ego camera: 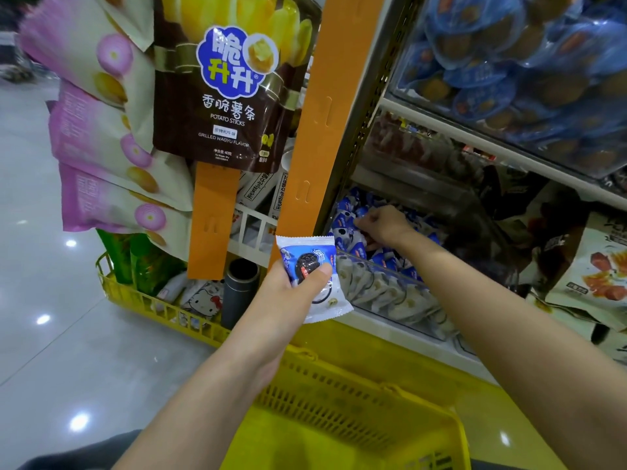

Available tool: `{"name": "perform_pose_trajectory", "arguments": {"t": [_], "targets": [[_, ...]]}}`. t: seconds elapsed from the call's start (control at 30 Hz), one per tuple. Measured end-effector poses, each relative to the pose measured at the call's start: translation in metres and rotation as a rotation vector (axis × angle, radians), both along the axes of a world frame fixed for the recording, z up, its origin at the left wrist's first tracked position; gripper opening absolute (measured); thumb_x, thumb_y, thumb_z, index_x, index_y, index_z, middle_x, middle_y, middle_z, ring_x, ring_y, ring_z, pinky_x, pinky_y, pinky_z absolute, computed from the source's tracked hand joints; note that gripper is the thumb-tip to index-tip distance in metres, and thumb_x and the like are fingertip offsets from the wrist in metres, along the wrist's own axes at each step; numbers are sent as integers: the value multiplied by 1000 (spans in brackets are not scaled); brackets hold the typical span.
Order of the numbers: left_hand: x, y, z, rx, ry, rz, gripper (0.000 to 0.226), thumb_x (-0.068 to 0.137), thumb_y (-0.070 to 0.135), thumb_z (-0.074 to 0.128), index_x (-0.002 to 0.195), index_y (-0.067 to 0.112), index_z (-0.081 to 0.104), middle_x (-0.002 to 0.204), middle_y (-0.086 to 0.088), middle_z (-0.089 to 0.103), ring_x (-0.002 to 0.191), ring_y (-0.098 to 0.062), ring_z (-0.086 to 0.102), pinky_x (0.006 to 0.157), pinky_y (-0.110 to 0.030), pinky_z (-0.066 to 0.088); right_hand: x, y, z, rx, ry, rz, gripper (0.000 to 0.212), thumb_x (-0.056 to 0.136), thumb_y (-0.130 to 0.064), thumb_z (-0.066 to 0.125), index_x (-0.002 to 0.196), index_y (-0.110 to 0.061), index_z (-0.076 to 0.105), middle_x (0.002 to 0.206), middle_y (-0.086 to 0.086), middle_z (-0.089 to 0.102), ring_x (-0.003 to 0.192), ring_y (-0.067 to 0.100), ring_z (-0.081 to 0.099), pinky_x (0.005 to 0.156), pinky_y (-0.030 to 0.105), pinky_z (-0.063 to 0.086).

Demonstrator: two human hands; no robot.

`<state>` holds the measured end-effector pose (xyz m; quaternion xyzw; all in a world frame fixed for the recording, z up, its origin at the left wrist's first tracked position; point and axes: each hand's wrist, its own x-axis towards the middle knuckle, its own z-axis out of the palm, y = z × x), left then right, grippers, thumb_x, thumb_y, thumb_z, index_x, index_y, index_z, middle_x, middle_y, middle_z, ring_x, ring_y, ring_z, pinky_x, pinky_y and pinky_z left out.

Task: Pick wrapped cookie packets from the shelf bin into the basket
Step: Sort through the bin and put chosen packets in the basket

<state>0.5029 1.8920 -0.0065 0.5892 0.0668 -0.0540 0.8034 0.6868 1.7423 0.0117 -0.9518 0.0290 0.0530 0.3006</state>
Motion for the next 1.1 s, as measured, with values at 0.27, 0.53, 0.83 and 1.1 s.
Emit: {"name": "perform_pose_trajectory", "arguments": {"t": [0.27, 0.53, 0.83, 1.1], "targets": [[3, -13, -17, 111, -17, -8, 30, 89, 27, 58, 117, 20, 53, 113, 3, 64, 105, -11, 59, 80, -21, 45, -69, -10, 18, 330, -455, 179, 15, 96, -23, 46, 89, -22, 60, 75, -11, 61, 61, -2, 56, 60, 20, 49], [-10, -27, -31, 206, -84, -141, 33, 84, 18, 64, 116, 19, 57, 108, 1, 68, 100, -12, 63, 77, -20, 49, -155, -22, -9, 571, -2, 338, 12, 91, -15, 55, 83, -13, 64, 75, 5, 64, 63, 4, 59, 58, 18, 54], [-18, -45, -43, 317, -133, -97, 15, 90, 19, 56, 84, 7, 61, 79, -8, 67, 73, -12, 64, 56, -14, 48, -182, -46, -50, 694, 19, 240, 9, 82, -14, 67, 74, -14, 65, 65, 1, 67, 58, 4, 61, 50, 16, 47], [-15, -56, -56, 335, -32, -85, 18, 91, 17, 55, 74, 12, 59, 71, -4, 62, 70, -14, 59, 61, -22, 47, -185, -57, -65, 49, -515, 449, 12, 86, -28, 62, 84, -17, 68, 76, -8, 63, 76, 1, 49, 68, 14, 38]]}}
